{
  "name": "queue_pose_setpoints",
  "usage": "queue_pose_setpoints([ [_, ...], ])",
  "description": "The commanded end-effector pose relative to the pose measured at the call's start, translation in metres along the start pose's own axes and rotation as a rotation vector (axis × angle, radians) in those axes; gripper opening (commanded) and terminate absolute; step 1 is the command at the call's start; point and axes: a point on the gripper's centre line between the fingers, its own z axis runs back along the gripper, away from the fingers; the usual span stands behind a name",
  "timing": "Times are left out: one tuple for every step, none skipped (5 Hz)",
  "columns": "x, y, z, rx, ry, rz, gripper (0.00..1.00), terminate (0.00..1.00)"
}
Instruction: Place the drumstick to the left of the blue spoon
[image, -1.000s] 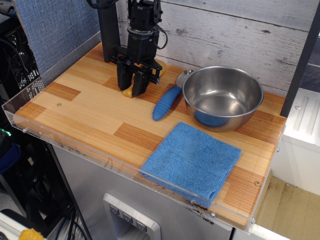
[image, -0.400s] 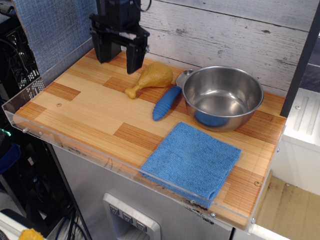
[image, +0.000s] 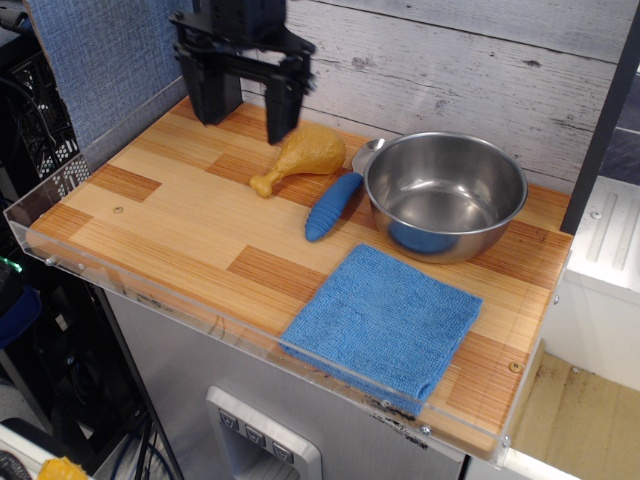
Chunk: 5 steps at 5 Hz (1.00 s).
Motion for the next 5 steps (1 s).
queue_pose_setpoints([
  [-0.0115, -0.0004, 0.0047, -0.029, -0.022, 0.129, 1.0, 0.0],
  [-0.0148, -0.0015, 0.0063, 0.028, -0.026, 0.142, 1.0, 0.0],
  [-0.0148, -0.0015, 0.0063, 0.028, -0.026, 0.142, 1.0, 0.0],
  [-0.0148, -0.0015, 0.0063, 0.028, -0.026, 0.142, 1.0, 0.0],
  [-0.0148, -0.0015, 0.0063, 0.028, -0.026, 0.142, 1.0, 0.0],
])
